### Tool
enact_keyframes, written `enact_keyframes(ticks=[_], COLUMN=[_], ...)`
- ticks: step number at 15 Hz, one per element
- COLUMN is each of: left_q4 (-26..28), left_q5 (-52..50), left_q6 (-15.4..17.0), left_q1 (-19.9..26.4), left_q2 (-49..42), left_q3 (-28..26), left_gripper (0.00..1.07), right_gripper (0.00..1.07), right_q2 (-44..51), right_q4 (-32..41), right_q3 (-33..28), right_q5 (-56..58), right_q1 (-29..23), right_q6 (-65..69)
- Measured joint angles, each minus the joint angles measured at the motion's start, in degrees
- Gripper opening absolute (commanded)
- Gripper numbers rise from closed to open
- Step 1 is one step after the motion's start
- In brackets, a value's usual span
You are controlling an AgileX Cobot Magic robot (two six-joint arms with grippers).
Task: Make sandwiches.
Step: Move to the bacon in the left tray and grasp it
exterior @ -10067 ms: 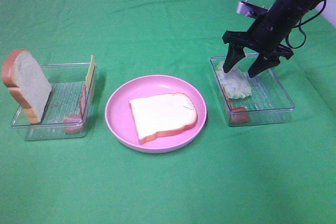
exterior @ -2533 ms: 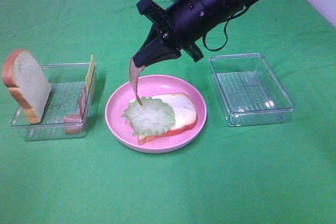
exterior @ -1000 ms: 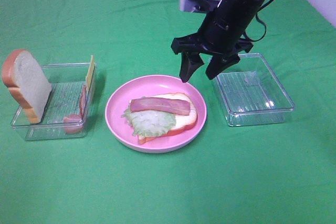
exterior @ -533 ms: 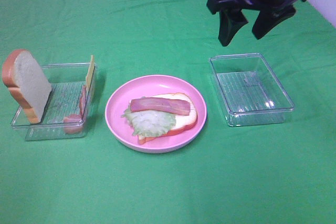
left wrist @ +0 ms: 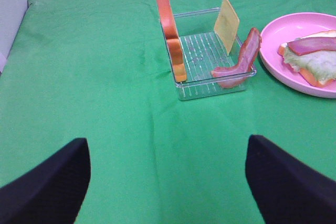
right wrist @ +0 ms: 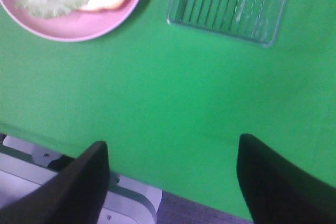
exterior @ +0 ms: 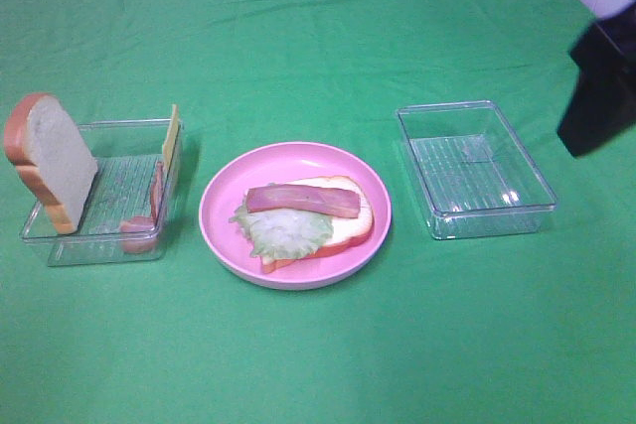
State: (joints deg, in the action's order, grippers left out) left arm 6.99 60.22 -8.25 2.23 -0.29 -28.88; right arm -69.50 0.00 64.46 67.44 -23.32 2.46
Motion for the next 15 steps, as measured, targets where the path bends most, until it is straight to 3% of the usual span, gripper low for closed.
enact_keyframes(ticks=[1, 3, 4, 7, 13, 15], left_q4=[0.0, 0.0, 0.0, 0.0, 0.0, 0.0], left_q5=[0.0, 0.0, 0.0, 0.0, 0.0, 0.0], left_q6=[0.0, 0.0, 0.0, 0.0, 0.0, 0.0], left_q1=[0.0, 0.0, 0.0, 0.0, 0.0, 0.0], left_q2=[0.0, 0.0, 0.0, 0.0, 0.0, 0.0], left_q3=[0.0, 0.0, 0.0, 0.0, 0.0, 0.0], left_gripper=[0.78, 0.78, 0.78, 0.78, 0.78, 0.78], right_gripper=[0.66, 0.66, 0.66, 0.66, 0.66, 0.66], right_q2=[7.5, 17.4, 17.4, 39.2, 64.1, 66.9], right_q4=[0.0, 0.5, 0.5, 0.8, 1.3, 1.4], right_q3=[-7.7, -16.8, -16.8, -30.4, -33.2, -33.2], right_q5=[0.0, 0.1, 0.1, 0.4, -1.1, -1.4], right_q1=[0.0, 0.0, 0.0, 0.0, 0.0, 0.0], right_q6=[0.0, 0.0, 0.0, -1.2, -7.7, -7.9])
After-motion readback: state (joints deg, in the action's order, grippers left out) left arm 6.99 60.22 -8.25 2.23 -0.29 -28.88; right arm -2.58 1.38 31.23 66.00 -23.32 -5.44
